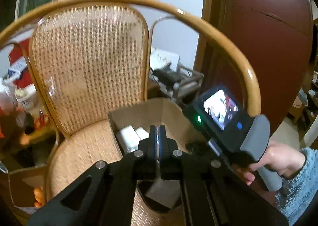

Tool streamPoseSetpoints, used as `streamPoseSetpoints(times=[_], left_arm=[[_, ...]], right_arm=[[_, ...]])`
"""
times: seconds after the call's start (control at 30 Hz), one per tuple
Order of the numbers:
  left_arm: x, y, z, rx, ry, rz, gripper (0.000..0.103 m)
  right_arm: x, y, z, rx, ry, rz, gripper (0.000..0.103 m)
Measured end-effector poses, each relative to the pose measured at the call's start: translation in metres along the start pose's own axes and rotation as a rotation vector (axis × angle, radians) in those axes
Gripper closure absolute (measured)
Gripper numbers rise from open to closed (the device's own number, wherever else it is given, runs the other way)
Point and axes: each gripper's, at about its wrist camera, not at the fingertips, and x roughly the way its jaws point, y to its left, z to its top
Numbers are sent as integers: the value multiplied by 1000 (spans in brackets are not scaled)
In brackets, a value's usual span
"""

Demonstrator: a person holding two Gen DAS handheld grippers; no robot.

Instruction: Organize rigid objects

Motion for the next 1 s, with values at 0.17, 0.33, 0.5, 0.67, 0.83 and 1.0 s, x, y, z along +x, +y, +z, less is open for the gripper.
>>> streamPoseSetpoints(times=[0.17, 0.33, 0.5, 0.67, 0.83, 1.0], left_arm=[[6, -6, -6, 19, 36, -9, 102], [1, -8, -8, 48, 29, 47, 99], [7, 5, -14, 20, 53, 86, 97], [0, 12, -16, 14, 60, 130, 90], [-17, 23, -20, -4, 30, 192, 54], [-40, 34, -25, -58, -22, 235, 19]], right_arm=[[0, 0, 0, -3, 0, 1, 96], [0, -1, 0, -2, -2, 1, 96], [0, 0, 0, -4, -3, -1, 96], [-2, -2, 0, -11, -4, -1, 95], [-16, 1, -3, -28, -38, -4, 91], [-52, 5, -13, -26, -142, 19, 59]])
